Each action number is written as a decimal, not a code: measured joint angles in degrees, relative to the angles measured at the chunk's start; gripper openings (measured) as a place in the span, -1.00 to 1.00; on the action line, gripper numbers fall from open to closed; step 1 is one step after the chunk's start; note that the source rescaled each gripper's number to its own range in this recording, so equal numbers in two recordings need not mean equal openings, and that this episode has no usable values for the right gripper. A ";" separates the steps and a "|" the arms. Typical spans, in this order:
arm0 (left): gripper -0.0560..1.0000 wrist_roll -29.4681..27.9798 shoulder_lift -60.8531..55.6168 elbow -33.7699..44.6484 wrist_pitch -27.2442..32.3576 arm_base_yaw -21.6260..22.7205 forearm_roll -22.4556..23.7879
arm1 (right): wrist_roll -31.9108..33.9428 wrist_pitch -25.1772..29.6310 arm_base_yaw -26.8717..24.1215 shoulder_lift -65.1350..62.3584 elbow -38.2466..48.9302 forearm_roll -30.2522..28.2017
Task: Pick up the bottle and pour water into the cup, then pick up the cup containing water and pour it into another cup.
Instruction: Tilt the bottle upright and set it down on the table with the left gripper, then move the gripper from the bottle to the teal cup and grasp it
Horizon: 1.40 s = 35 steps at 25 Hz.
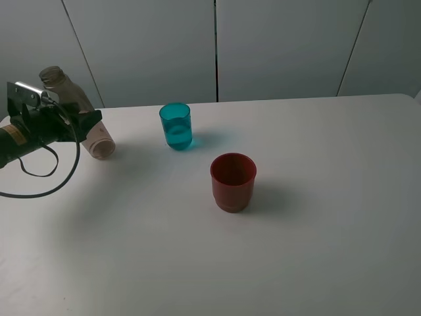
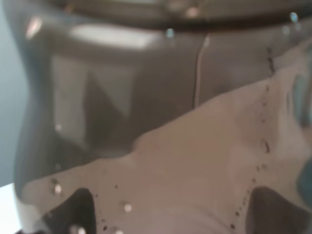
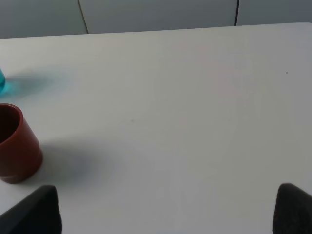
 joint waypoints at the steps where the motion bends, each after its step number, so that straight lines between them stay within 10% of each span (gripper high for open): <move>1: -0.87 0.00 0.00 0.00 0.00 0.00 0.00 | 0.00 0.00 0.00 0.00 0.00 0.00; 10: -0.78 -0.27 0.00 0.00 0.68 0.00 0.00 | -0.34 0.00 0.00 0.00 0.00 0.00; 13: 0.59 -1.05 0.00 0.00 0.57 0.00 0.00 | 0.00 0.00 0.00 0.00 0.00 0.00; 15: 0.89 -1.18 0.00 0.00 0.57 0.00 0.00 | 0.00 0.00 0.00 0.00 0.00 0.00; 35: 0.96 -11.01 -24.06 0.00 3.73 -2.23 0.35 | 0.00 0.00 0.00 0.00 0.00 0.00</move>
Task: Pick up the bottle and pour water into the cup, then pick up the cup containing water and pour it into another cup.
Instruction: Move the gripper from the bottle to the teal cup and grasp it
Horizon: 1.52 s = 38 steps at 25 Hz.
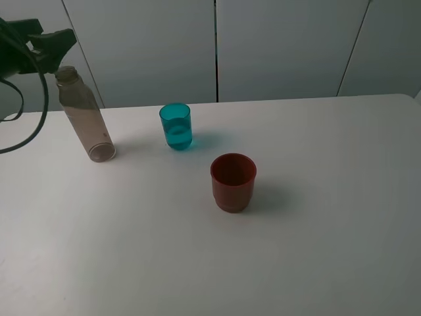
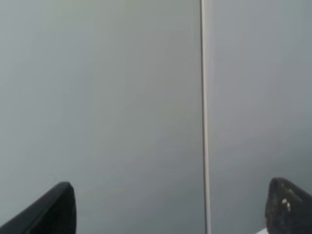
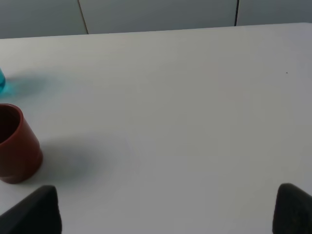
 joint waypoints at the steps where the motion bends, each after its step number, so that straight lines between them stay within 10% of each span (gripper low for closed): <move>1: 0.96 -0.25 -0.62 0.00 0.00 -0.80 0.72 | 0.00 0.00 0.00 0.00 0.00 0.00; 16: 0.96 0.45 1.15 1.12 15.65 -22.17 -3.58 | -0.34 0.00 0.00 0.00 0.00 0.00; 38: 0.96 14.59 30.78 2.40 -4.32 -24.55 -23.87 | -0.34 0.00 0.00 0.00 0.00 0.00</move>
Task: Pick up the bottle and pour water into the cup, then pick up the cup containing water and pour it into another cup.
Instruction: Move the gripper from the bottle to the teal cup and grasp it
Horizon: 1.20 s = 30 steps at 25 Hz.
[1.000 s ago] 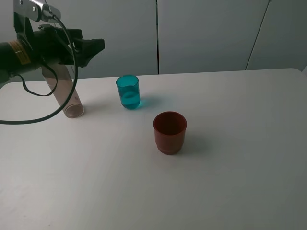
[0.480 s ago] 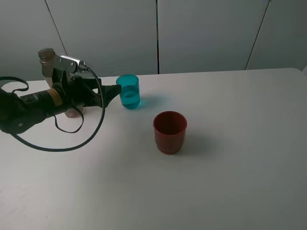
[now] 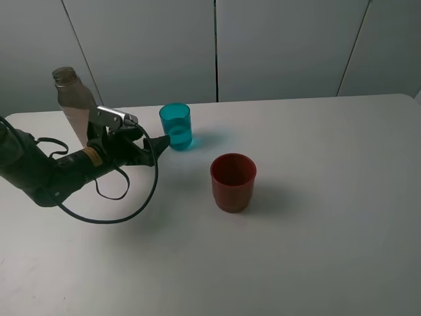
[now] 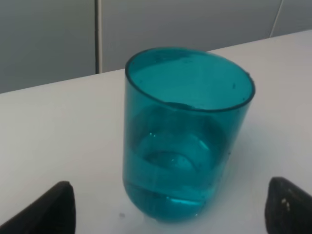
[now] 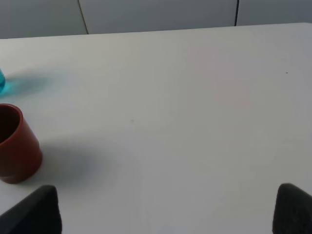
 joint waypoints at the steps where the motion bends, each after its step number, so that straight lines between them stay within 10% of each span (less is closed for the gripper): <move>1: 0.96 0.27 0.75 -0.89 0.00 -0.12 0.14 | 0.34 0.00 0.00 0.00 0.00 0.00; 30: 0.96 -0.08 12.33 -21.90 2.15 -2.71 2.94 | 0.34 0.00 0.00 0.00 0.00 0.00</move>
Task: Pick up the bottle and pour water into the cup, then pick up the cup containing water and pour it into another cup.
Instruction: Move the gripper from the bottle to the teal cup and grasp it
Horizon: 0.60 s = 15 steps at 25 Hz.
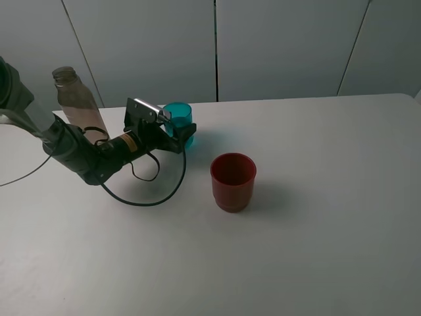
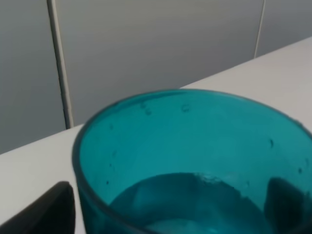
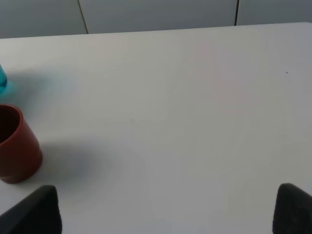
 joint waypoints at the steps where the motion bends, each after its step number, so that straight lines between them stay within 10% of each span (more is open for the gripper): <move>1: 0.96 -0.11 0.15 -0.38 0.00 0.00 0.13 | 0.00 0.00 0.00 0.00 0.00 0.00; 15: 0.96 -1.94 1.12 -4.34 4.22 -0.73 3.48 | 0.00 0.00 0.00 0.00 0.00 0.00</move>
